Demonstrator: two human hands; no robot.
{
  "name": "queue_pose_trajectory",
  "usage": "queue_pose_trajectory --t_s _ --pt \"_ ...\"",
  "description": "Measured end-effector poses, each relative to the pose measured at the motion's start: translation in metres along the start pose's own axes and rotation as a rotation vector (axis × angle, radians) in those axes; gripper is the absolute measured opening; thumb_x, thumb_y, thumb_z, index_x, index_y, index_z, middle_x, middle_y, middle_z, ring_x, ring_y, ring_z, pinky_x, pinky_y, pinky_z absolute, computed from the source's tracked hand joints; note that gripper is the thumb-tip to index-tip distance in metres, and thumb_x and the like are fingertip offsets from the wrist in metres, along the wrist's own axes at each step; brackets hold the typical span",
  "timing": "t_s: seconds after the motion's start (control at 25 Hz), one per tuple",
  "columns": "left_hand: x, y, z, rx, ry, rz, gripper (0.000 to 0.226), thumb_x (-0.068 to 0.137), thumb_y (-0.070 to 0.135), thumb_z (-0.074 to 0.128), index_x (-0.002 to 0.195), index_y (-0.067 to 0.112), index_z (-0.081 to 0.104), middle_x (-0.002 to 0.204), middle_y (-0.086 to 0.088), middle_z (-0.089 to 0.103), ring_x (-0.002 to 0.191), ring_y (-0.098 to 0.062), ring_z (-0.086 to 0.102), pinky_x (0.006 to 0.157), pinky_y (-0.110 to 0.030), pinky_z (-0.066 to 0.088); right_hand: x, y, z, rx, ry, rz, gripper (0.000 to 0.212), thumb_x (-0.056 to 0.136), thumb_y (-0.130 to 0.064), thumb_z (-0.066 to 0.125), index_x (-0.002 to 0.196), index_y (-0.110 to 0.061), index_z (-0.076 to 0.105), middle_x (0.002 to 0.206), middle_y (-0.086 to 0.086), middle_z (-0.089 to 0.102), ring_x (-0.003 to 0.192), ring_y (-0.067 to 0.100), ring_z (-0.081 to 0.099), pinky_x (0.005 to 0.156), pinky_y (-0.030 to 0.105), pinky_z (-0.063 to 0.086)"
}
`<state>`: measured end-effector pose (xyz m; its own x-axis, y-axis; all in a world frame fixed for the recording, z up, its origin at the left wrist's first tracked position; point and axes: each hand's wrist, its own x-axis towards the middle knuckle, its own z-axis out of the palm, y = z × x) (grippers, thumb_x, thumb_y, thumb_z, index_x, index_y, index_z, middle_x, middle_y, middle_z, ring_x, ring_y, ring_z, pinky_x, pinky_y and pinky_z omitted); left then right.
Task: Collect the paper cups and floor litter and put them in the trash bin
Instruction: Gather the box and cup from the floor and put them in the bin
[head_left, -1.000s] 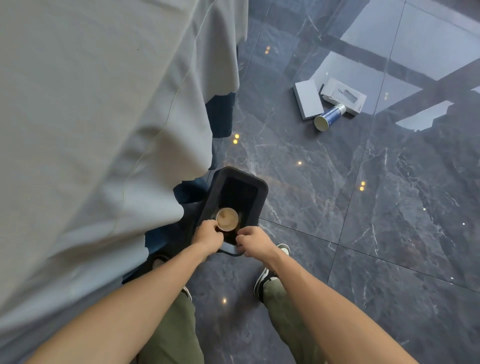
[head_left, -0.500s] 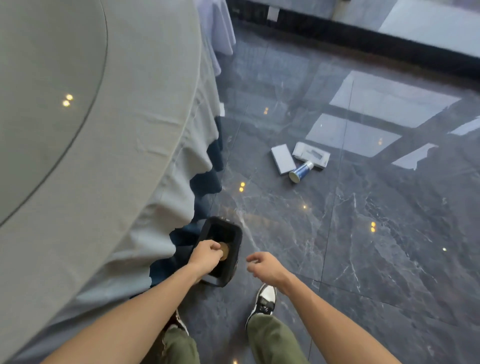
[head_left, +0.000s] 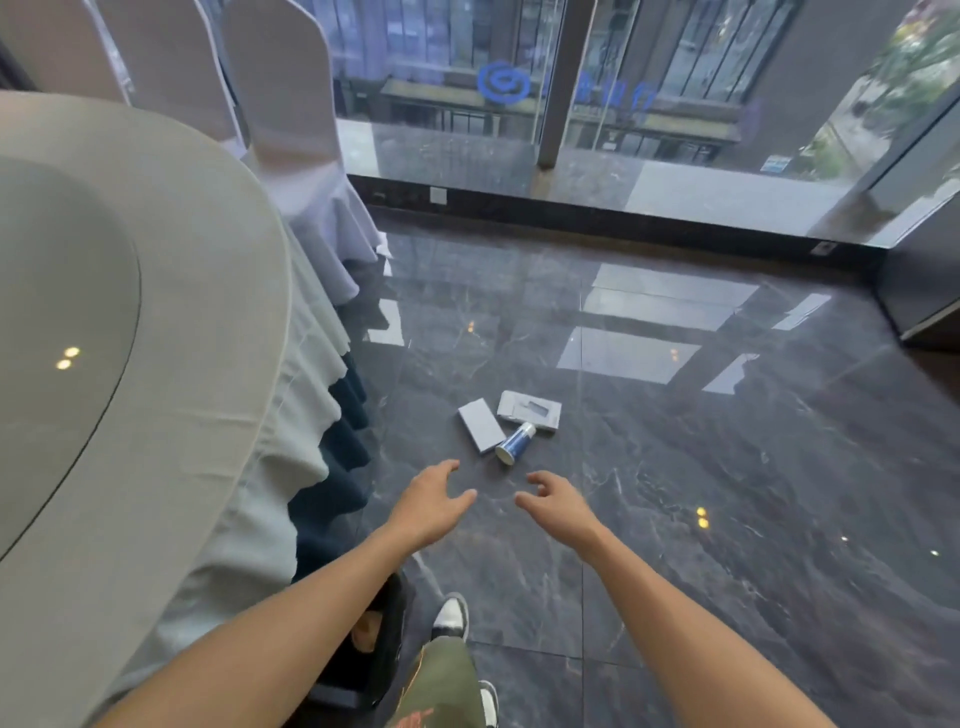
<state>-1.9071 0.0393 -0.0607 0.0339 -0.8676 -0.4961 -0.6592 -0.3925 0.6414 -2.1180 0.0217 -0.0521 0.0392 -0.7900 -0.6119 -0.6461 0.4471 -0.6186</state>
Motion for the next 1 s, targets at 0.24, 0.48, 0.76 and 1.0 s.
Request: queue_pose_trajectory --t_s 0.24,0.48,0.76,1.0 --pt "0.106 0.055 -0.004 0.111 -0.041 0.138 0.071 0.094 0.044 0.066 0.156 0.018 0.043 0.153 -0.007 0.052 0.139 -0.023 0.051 0.115 -0.036 0.040 0.084 -0.031 -0.071 -0.115 0.175 -0.166 0.059 0.090 -0.039 0.070 0.145 -0.023 0.052 0.140 0.004 0.055 0.134 0.019 0.049 0.100 0.022 0.034" --pt "0.237 0.081 -0.011 0.071 -0.076 0.139 0.081 0.091 0.044 0.074 0.158 0.014 0.039 0.157 -0.007 0.045 0.143 -0.023 0.045 0.117 -0.036 0.036 0.206 -0.059 -0.115 -0.305 0.190 -0.201 0.078 0.087 -0.034 0.071 0.155 -0.028 0.034 0.152 0.005 0.038 0.138 0.025 0.039 0.103 0.030 0.036" --pt "0.336 0.095 -0.011 0.055 -0.086 0.042 0.090 0.085 0.045 0.080 0.159 0.016 0.037 0.158 -0.004 0.043 0.143 -0.025 0.044 0.116 -0.040 0.038 0.314 -0.063 -0.136 -0.486 0.113 -0.140 0.085 0.084 -0.039 0.074 0.157 -0.023 0.031 0.159 0.015 0.032 0.144 0.035 0.033 0.112 0.041 0.036" --pt "0.446 0.073 0.038 -0.129 -0.030 -0.157 0.092 0.083 0.039 0.083 0.159 0.014 0.038 0.157 -0.009 0.042 0.143 -0.025 0.044 0.114 -0.039 0.040 0.445 -0.027 -0.131 -0.611 0.030 -0.162 0.086 0.086 -0.044 0.070 0.159 -0.027 0.027 0.167 0.012 0.022 0.153 0.035 0.018 0.121 0.043 0.024"
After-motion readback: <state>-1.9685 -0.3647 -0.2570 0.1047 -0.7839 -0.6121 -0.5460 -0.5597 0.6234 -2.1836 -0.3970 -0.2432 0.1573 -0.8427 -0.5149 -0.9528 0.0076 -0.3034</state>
